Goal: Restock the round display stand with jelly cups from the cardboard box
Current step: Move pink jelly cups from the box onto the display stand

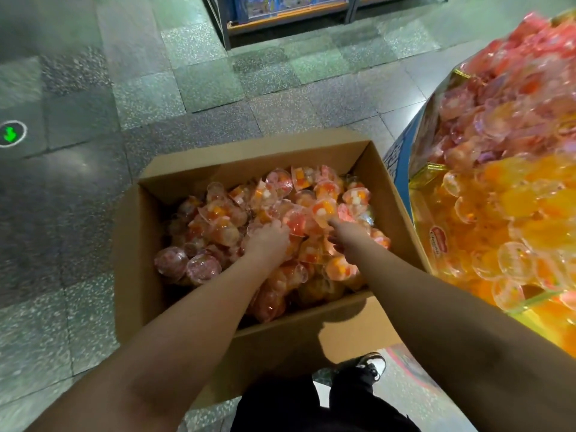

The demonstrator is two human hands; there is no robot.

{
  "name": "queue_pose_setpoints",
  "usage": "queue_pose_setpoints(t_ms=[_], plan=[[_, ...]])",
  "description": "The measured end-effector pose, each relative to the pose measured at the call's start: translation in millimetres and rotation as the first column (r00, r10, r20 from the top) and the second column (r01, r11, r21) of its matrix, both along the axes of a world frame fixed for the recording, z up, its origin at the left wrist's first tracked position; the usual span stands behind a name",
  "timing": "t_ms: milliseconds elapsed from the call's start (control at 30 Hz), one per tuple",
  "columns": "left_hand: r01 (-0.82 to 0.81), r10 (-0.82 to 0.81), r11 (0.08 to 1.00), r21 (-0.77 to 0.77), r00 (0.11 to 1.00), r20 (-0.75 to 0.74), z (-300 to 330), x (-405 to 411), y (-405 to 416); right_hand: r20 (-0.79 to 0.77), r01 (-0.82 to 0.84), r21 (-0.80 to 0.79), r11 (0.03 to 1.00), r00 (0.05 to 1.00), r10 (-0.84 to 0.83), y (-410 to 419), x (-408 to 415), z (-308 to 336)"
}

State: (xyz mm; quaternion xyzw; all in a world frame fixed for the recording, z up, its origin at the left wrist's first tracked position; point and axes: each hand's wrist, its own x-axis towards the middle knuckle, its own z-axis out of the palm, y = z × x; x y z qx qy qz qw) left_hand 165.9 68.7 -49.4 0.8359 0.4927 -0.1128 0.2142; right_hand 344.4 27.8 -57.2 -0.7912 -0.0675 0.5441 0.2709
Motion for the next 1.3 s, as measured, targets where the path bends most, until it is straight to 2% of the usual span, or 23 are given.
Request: queue_pose_setpoints(t_ms=[167, 267, 333, 367, 433, 500, 567, 600, 633, 667, 700, 733, 800, 867, 1100, 1233, 1300], plan=[[-0.146, 0.164, 0.977, -0.158, 0.981, 0.107, 20.2, -10.4, -0.6, -0.225, 0.047, 0.07, 0.996, 0.974, -0.03, -25.0, 17.5, 28.2], [-0.331, 0.413, 0.892, -0.308, 0.874, 0.257, 39.8, -29.1, -9.8, -0.342, 0.043, 0.104, 0.994, 0.94, -0.005, -50.2, 29.1, 37.1], [-0.341, 0.497, 0.837, -0.428, 0.801, 0.334, 49.9, -39.0, -19.2, -0.401, 0.085, 0.156, 0.984, 0.916, -0.016, -69.1, 35.1, 44.0], [-0.323, 0.54, 0.801, -0.503, 0.753, 0.376, 54.1, -39.5, -25.9, -0.449, 0.144, 0.189, 0.971, 0.893, -0.045, -79.3, 37.2, 49.4], [-0.245, 0.665, 0.681, -0.691, 0.601, 0.443, 60.9, -35.6, -39.5, -0.553, 0.254, 0.262, 0.931, 0.83, -0.071, -102.6, 41.1, 61.4], [-0.114, 0.682, 0.638, -0.762, 0.543, 0.49, 63.7, -26.8, -53.0, -0.571, 0.262, 0.359, 0.896, 0.821, -0.011, -123.6, 43.1, 78.3], [0.0, 0.7, 0.58, -0.815, 0.511, 0.498, 66.1, -12.8, -64.6, -0.505, 0.211, 0.454, 0.866, 0.862, 0.054, -142.0, 45.0, 93.7], [0.02, 0.726, 0.521, -0.853, 0.515, 0.455, 71.9, -2.9, -70.6, -0.462, 0.188, 0.484, 0.854, 0.884, 0.067, -150.3, 47.1, 99.3], [0.064, 0.71, 0.528, -0.847, 0.515, 0.481, 76.0, 7.5, -76.3, -0.432, 0.181, 0.504, 0.844, 0.899, 0.066, -158.6, 47.9, 109.5], [0.12, 0.738, 0.472, -0.873, 0.487, 0.466, 78.3, 20.3, -79.8, -0.382, 0.161, 0.522, 0.837, 0.922, 0.062, -167.8, 53.1, 114.5], [0.176, 0.796, 0.398, -0.9, 0.422, 0.434, 81.0, 32.9, -84.9, -0.321, 0.134, 0.533, 0.835, 0.946, 0.053, -176.3, 56.8, 123.6], [0.257, 0.82, 0.321, -0.912, 0.405, 0.403, 88.1, 46.2, -89.8, -0.231, 0.085, 0.536, 0.84, 0.972, 0.049, -185.8, 62.8, 129.2], [0.359, 0.804, 0.257, -0.897, 0.436, 0.405, 104.4, 73.0, -100.9, -0.04, -0.013, 0.51, 0.86, 0.998, 0.038, -204.9, 76.9, 136.5], [0.417, 0.777, 0.203, -0.886, 0.482, 0.404, 113.2, 98.3, -111.2, 0.059, -0.026, 0.506, 0.862, 0.998, -0.004, -226.1, 92.2, 139.8], [0.528, 0.764, -0.023, -0.849, 0.557, 0.325, 112.8, 185.3, -155.5, 0.031, 0.215, 0.557, 0.802, 0.96, -0.279, -302.6, 135.9, 140.1], [0.523, 0.665, -0.083, -0.848, 0.663, 0.344, 112.9, 229.7, -188.2, 0.059, 0.248, 0.534, 0.808, 0.943, -0.328, -342.5, 159.4, 129.8], [0.49, 0.604, -0.063, -0.87, 0.712, 0.357, 110.7, 249.2, -203.7, 0.077, 0.26, 0.533, 0.805, 0.933, -0.352, -357.9, 172.4, 130.2]])
